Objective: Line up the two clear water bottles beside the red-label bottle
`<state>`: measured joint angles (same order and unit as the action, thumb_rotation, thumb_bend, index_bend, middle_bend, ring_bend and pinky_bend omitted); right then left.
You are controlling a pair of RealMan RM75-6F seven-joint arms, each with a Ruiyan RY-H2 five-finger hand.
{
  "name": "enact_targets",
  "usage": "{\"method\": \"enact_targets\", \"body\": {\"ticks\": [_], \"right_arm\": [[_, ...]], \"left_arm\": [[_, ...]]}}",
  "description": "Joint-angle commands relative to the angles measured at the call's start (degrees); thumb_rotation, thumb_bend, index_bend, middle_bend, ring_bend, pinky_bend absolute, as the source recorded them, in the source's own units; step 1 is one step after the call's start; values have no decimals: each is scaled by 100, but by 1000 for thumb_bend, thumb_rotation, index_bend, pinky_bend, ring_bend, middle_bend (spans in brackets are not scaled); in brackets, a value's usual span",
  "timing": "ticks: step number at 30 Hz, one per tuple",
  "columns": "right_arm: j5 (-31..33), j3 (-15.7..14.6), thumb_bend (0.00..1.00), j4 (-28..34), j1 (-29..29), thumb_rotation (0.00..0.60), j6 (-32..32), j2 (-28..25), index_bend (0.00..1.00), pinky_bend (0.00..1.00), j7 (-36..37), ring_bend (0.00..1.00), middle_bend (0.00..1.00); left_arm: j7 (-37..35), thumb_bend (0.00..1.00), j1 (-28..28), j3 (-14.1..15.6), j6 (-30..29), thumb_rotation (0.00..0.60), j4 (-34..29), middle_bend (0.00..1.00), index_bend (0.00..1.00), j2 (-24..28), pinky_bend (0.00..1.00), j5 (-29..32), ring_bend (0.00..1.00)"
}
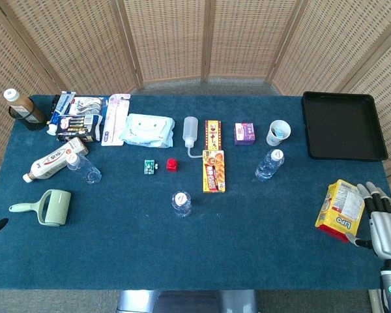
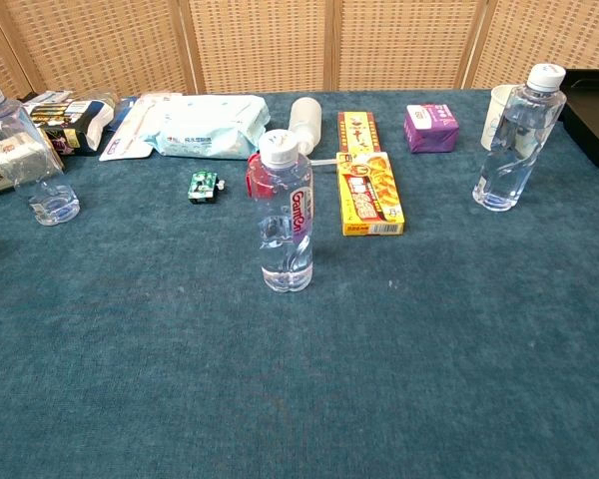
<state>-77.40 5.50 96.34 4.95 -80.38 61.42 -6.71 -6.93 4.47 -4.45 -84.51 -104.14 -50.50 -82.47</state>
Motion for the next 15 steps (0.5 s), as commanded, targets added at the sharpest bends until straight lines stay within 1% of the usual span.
{"method": "enact_targets", "body": {"ticks": [1,6,9,11,13,15], "right_arm": [[-25,-15,0,-21,-3,600,9,-8,0,126,56,77,25],[-135,-36,0,-66,-2,600,-2,-18,0,127,238,82,35],[-291,40,0,-177,89,600,57,19,0,162,907,112,84],[-320,121,0,-344,252,600,286,6,0,185,1375,134,102],[-224,218,0,-490,429,600,560,-33,0,196,1571,145,107],[-36,412,0,-563,685,600,916,-86,0,210,1849,146,106]], "left_arm": [[27,92,-22,17,-42,600,-39,0,0,-3,162,-34,0],[176,91,-51,41,-129,600,-81,0,0,-55,162,-112,0],[232,91,-88,81,-199,600,-93,0,0,-89,163,-201,0],[275,91,-112,107,-234,600,-105,0,0,-109,163,-243,0],[296,91,-123,126,-252,600,-112,0,0,-119,163,-285,0],[312,91,-128,151,-256,600,-108,0,0,-115,163,-337,0]]}}
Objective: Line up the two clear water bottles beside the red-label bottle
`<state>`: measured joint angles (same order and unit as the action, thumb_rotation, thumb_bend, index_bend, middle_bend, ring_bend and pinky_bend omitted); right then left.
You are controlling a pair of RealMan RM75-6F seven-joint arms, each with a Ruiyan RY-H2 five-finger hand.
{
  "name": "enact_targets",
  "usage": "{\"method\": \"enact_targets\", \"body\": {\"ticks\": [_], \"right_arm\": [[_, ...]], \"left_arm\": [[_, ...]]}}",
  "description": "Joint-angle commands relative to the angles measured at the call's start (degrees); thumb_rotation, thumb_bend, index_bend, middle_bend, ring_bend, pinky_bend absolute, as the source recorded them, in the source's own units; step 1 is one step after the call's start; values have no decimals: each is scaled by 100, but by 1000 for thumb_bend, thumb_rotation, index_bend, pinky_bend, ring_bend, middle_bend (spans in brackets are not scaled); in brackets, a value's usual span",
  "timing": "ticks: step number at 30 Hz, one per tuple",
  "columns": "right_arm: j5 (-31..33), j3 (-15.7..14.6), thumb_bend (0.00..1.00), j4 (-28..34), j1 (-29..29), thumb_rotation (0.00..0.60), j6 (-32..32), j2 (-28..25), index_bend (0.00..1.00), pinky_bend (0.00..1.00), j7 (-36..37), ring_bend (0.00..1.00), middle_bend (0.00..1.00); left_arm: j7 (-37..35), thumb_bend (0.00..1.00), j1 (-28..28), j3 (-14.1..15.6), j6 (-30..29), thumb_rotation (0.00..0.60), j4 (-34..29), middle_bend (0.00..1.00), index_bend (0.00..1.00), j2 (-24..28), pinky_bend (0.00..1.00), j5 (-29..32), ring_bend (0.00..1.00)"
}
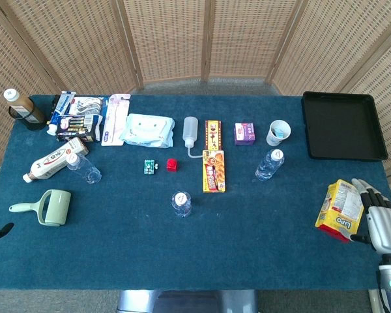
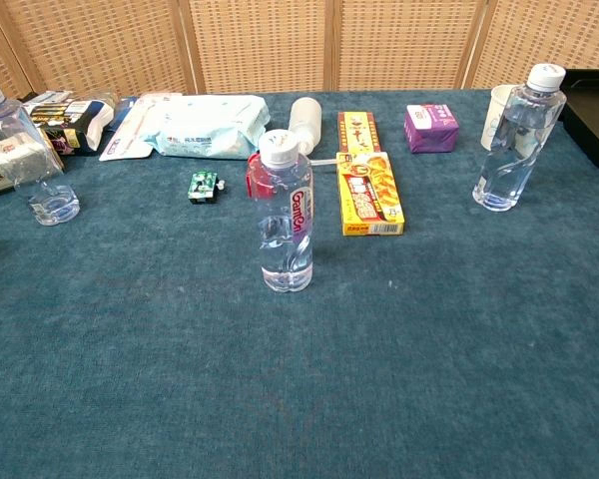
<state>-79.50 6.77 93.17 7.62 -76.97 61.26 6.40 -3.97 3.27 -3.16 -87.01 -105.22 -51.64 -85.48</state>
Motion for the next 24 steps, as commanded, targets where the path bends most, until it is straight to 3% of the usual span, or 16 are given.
{"method": "enact_targets", "body": {"ticks": [1,10,18,24], "right_arm": [[209,346,0,-257,514,600,723,-97,0,220,734,146,106],[216,719,0,-948,1494,600,2157,39,0,257,2827,149,110],[272,783,0,-2037,2209,600,2970,665,0,258,3347,147,110],[43,712,0,-2857,2544,600,3276,1183,3,235,4297,141,112]], "left_arm": [[23,91,-13,19,-20,600,10,0,0,-7,163,-41,0],[143,92,21,13,102,600,42,0,0,-66,162,104,0],[319,91,71,-25,233,600,20,0,0,-117,163,316,0],[506,92,128,-22,361,600,-37,0,0,-173,162,414,0]]}}
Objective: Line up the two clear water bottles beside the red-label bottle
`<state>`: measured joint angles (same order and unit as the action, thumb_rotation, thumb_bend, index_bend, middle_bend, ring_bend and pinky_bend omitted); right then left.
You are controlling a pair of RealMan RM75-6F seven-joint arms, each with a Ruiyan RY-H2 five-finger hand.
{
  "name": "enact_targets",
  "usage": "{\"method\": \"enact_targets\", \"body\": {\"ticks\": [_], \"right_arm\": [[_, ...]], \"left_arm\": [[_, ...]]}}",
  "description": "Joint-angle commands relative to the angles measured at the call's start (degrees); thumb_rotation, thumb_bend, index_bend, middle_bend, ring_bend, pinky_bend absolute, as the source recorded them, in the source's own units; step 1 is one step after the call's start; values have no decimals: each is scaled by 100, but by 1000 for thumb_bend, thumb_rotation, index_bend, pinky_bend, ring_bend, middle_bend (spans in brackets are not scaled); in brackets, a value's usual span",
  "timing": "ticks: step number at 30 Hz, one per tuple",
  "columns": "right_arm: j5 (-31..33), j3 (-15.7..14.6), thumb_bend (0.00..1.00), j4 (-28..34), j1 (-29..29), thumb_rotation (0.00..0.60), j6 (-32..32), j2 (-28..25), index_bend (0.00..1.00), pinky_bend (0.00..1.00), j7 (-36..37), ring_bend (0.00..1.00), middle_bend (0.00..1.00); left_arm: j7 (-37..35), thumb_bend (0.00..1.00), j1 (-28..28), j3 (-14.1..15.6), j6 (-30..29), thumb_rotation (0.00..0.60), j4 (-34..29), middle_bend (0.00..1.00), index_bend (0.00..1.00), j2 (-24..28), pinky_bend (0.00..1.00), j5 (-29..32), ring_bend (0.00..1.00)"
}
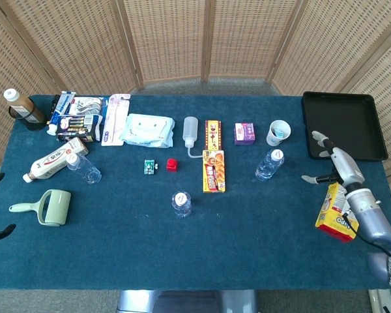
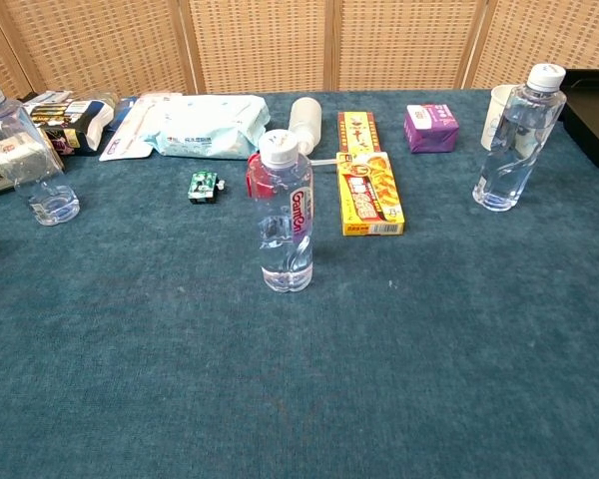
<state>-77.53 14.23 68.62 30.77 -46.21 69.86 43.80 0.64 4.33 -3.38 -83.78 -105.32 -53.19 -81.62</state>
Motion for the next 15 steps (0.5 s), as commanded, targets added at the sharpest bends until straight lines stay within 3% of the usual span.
{"method": "enact_targets", "body": {"ticks": [1,7,15], "right_arm": [[-218,-57,0,-511,262,600,205,389,3,229,741,139,112],[-828,-356,0,-1004,330,600,-146,660,16,223,2065,134,112],[-1281,-705,0,-1377,373,600,-611,924,17,203,2621,123,108]], "left_arm": [[63,91,29,-1,52,600,-41,0,0,-21,162,39,0],[200,91,60,-11,131,600,-120,0,0,-44,163,163,0],[371,91,86,-18,154,600,-203,0,0,-90,162,221,0]]}}
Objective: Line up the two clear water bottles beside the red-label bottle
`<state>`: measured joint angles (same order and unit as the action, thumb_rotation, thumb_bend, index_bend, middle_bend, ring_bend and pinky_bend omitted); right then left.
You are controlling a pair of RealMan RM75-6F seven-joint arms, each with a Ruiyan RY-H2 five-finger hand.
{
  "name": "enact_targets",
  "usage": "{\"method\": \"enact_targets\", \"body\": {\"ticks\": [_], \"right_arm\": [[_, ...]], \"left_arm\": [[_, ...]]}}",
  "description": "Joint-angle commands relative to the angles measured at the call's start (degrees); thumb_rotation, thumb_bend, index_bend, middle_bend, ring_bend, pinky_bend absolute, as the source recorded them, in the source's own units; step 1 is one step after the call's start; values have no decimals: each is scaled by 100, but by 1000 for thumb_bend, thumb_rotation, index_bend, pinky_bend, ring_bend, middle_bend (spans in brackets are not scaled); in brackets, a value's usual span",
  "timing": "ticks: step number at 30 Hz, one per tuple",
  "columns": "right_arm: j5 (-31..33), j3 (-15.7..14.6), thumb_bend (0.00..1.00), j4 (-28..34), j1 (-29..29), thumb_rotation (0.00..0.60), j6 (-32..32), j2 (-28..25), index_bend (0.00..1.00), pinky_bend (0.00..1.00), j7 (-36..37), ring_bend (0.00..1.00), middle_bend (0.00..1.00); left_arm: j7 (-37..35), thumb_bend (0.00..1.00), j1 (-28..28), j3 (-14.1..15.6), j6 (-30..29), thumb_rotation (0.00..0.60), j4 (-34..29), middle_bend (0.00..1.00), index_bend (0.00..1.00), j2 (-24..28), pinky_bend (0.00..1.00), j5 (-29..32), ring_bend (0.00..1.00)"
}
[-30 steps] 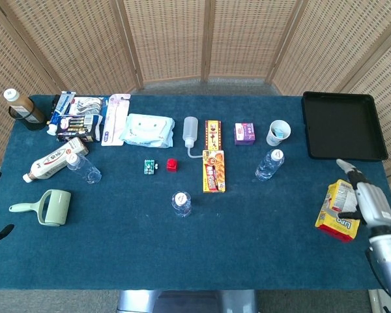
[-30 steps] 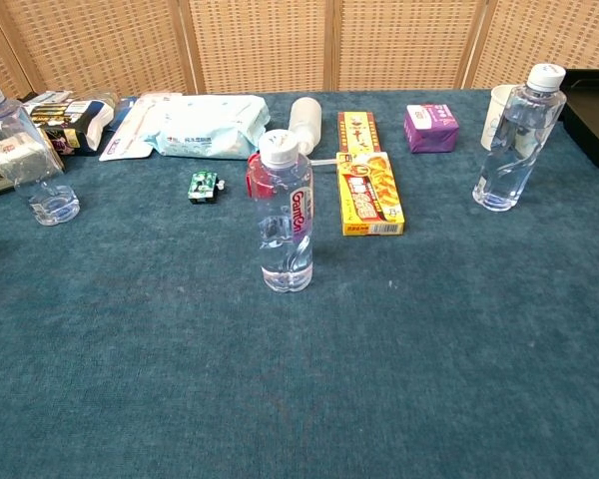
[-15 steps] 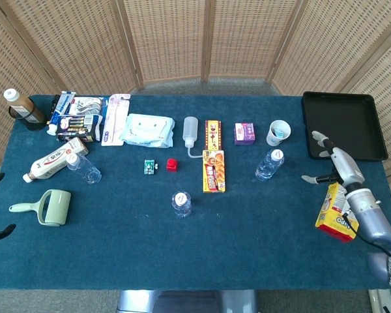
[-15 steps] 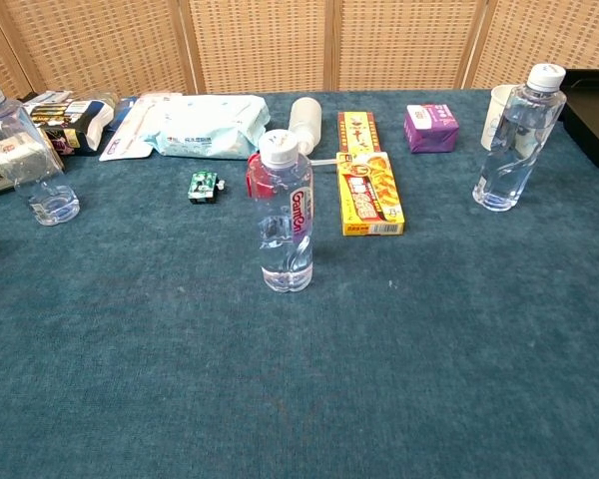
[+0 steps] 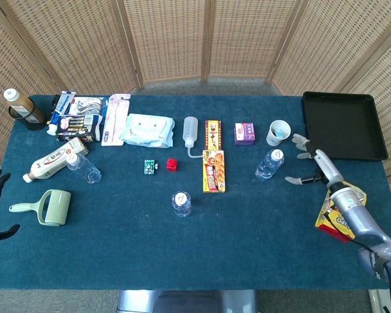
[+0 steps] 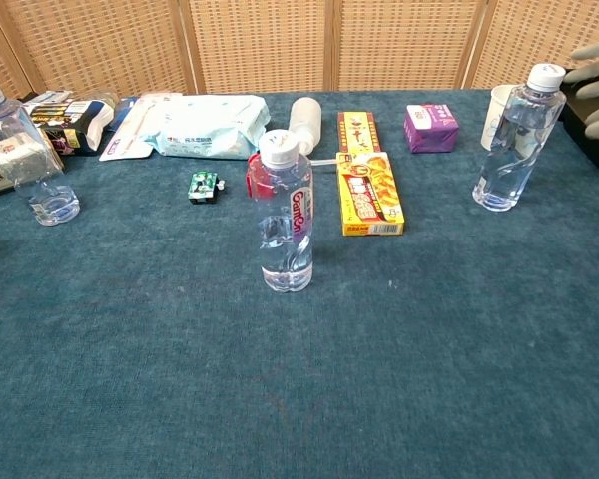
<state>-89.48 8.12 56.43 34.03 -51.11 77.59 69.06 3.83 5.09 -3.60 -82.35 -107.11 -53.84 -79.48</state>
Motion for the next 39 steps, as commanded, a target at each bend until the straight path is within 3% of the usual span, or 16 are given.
{"method": "enact_targets", "body": {"ticks": [1,12,20,26,31,39], "right_arm": [[-106,-125,0,-260,110,600,-101,288,17,198,85,122,108],[5,-229,0,-939,463,600,91,904,20,195,435,121,113],[58,-302,16,-1249,618,600,148,1202,103,219,735,183,185],[186,-257,58,-1359,714,600,233,1380,267,267,899,331,389],[416,-137,179,-1433,757,600,371,1481,511,368,941,493,636],[571,-45,289,-817,575,600,91,1112,576,412,547,562,703]], "left_arm": [[118,91,32,24,46,600,-51,0,0,-52,162,-19,0],[253,92,85,4,116,600,-87,0,0,-111,162,94,0],[221,91,103,-11,172,600,-47,0,0,-109,162,201,0],[181,92,107,-10,191,600,-23,0,0,-104,162,224,0],[146,91,133,-9,250,600,-15,0,0,-96,162,244,0],[87,92,145,11,280,600,-15,0,0,-72,162,210,0]]}}
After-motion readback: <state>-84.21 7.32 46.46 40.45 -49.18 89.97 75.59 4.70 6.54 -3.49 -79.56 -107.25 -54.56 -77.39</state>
